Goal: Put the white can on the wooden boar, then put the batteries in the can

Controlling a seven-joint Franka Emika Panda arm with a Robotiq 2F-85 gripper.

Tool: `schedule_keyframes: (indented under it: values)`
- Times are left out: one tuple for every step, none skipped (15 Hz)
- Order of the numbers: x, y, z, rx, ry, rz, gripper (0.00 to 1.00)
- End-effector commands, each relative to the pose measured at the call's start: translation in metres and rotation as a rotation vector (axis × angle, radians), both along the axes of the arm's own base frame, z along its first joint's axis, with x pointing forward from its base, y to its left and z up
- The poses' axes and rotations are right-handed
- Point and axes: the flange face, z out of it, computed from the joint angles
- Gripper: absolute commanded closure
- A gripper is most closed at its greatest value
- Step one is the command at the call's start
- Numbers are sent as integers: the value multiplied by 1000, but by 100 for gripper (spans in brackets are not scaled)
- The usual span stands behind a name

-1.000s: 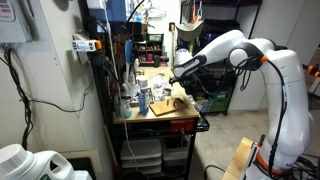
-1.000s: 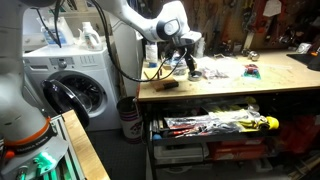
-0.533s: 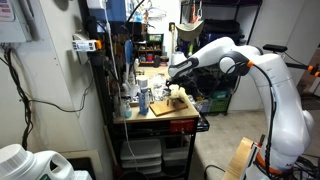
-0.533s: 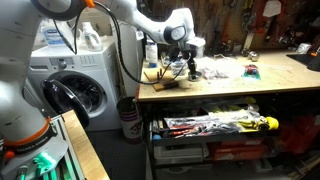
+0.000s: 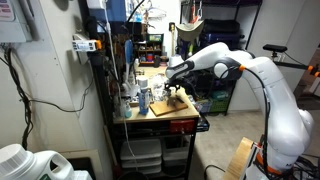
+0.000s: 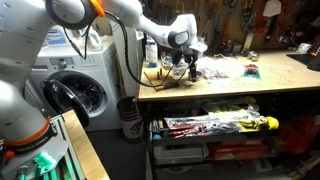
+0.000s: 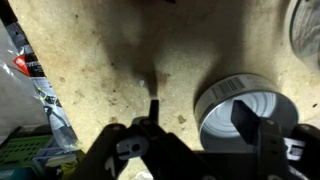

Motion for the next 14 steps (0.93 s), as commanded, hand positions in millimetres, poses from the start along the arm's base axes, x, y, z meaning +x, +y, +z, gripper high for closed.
schedule_keyframes:
  values:
    - [5,-7,-6,26,24,-15,55]
    - [5,-8,-7,30,29,-18,62]
    - [4,-10,-8,34,34,-23,71]
    - [4,-11,-9,38,38,-21,77]
    - [2,-12,-9,42,43,-27,84]
    - [0,-14,-8,49,49,-29,93]
    - [-3,-16,-4,59,49,-30,99]
    - [-5,-20,-2,60,47,-33,100]
    - [-9,-26,4,64,42,-43,100]
    - [-12,-32,9,67,34,-57,100]
    - [-18,-40,17,71,26,-66,99]
    - [-23,-48,24,74,20,-69,99]
    - [-29,-55,31,76,16,-64,99]
    - [-38,-61,40,86,26,-38,99]
